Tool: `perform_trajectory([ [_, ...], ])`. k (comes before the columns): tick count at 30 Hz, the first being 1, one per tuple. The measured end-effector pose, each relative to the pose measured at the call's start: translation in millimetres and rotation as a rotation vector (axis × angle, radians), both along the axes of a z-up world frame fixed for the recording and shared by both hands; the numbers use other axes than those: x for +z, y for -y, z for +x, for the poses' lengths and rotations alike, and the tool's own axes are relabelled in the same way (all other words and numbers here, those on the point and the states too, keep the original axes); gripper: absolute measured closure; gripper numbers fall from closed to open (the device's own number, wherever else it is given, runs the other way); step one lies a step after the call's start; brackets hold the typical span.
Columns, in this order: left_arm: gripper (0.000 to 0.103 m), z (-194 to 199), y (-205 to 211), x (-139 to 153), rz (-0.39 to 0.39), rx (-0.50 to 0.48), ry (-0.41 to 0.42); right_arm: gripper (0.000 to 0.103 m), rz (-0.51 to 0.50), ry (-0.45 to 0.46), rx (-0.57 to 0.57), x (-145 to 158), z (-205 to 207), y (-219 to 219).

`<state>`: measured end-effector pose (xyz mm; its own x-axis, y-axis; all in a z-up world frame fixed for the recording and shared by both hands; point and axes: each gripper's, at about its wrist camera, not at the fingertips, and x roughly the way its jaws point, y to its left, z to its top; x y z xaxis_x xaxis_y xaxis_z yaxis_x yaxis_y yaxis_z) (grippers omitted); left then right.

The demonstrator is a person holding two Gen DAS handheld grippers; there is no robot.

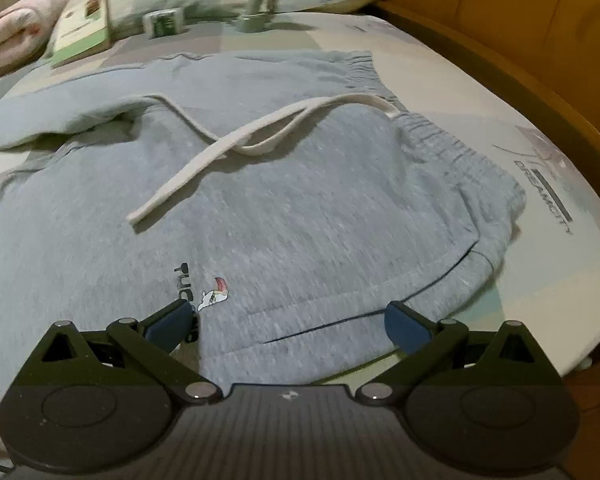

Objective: Fold clothes

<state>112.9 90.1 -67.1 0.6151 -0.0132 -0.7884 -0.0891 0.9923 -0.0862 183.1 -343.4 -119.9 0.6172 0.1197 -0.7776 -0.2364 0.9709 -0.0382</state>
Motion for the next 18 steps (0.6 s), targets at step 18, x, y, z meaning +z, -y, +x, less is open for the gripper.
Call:
perform_trajectory([
  [18,0.011,206,54,28,0.120,-0.124,0.116,0.000,0.054,-0.031,-0.019,62,97,-34],
])
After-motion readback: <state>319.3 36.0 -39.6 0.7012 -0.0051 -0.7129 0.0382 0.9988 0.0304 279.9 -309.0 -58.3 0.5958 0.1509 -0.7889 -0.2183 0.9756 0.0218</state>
